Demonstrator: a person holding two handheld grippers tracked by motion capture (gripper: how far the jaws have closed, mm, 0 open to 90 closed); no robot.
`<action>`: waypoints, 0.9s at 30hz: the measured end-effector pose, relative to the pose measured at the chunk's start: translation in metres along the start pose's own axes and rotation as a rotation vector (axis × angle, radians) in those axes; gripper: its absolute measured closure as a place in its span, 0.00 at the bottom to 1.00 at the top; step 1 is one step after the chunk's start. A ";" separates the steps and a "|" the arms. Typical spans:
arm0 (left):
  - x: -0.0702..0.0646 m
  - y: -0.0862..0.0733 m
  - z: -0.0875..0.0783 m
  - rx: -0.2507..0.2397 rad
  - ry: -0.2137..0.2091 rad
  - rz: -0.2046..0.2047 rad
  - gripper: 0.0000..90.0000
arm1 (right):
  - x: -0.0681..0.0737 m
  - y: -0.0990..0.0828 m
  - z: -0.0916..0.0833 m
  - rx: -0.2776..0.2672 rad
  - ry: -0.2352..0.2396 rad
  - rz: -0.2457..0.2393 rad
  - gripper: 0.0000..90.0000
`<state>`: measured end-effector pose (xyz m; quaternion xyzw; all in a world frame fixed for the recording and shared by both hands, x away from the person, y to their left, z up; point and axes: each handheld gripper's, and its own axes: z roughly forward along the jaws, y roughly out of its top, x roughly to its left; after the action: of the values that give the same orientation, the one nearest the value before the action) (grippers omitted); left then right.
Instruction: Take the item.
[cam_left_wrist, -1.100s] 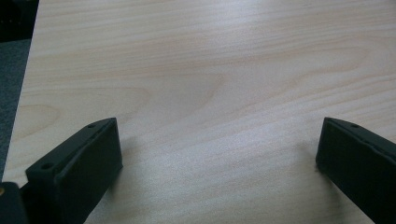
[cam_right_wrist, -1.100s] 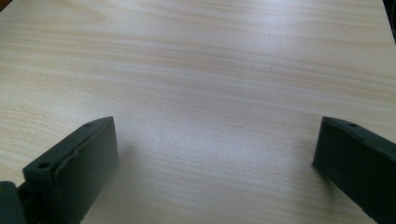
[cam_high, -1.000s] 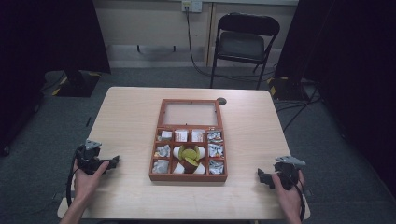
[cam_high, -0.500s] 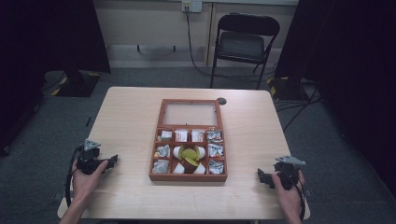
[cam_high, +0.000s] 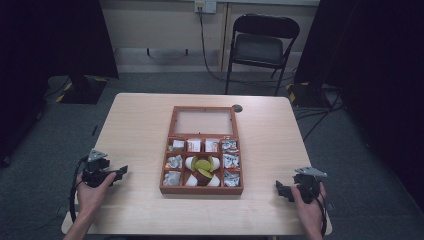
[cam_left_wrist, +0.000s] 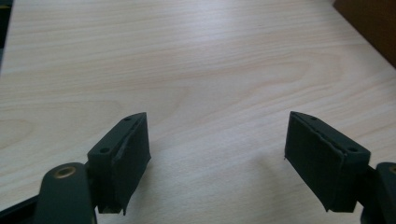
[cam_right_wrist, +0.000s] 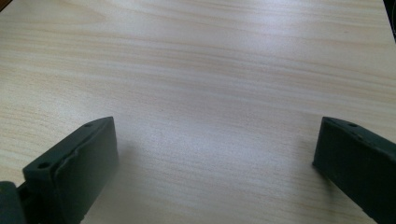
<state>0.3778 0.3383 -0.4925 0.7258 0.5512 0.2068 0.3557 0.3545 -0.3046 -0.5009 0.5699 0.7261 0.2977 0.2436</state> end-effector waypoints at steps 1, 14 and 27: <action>0.000 0.000 0.000 0.000 0.000 0.000 0.26 | 0.000 0.000 0.000 0.000 0.000 0.000 0.00; -0.015 0.007 -0.007 -0.026 -0.060 0.056 0.29 | 0.000 0.000 0.000 0.000 0.000 0.000 0.00; -0.034 0.015 -0.016 -0.072 -0.136 0.099 0.31 | 0.000 0.000 0.000 0.000 0.000 0.000 0.00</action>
<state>0.3664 0.3083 -0.4676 0.7511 0.4816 0.1940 0.4077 0.3545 -0.3046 -0.5009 0.5699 0.7262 0.2977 0.2436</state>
